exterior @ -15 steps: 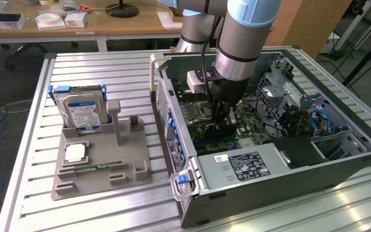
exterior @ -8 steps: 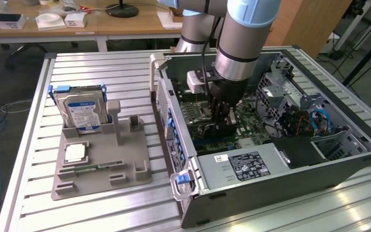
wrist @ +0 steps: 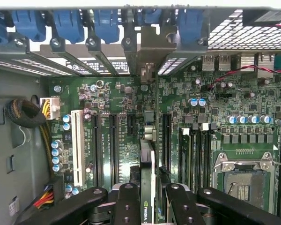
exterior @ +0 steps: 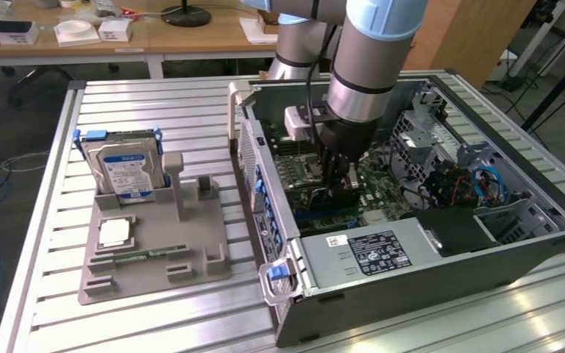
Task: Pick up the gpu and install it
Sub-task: 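Insert the gpu into the slot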
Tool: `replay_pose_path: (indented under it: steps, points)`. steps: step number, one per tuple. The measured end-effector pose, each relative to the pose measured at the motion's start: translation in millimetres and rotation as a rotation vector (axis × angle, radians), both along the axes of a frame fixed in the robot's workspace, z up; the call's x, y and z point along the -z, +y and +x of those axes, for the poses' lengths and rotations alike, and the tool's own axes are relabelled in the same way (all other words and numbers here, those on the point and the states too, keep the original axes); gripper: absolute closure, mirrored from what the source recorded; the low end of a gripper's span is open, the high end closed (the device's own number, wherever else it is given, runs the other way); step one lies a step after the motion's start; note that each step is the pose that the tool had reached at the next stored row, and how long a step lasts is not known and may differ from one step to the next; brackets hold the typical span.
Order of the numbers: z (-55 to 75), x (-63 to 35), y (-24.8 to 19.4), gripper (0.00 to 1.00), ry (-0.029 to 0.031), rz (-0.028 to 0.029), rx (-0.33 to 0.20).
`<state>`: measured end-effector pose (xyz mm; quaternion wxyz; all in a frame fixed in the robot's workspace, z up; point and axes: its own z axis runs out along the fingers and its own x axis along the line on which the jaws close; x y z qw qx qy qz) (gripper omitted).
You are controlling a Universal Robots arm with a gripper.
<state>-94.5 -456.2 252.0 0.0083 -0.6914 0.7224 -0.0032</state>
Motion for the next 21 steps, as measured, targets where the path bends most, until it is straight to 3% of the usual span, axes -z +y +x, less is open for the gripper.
replay_pose_path:
  steps: [5, 13, 21]
  points:
    - [0.0, -0.2, -0.1, 0.74, 0.0003, -0.0007, 0.025]
    - [0.0, 4.0, -0.2, 0.74, 0.0005, -0.0011, 0.025]
    - [0.3, 1.3, -0.1, 0.74, 0.0022, -0.0007, 0.024]
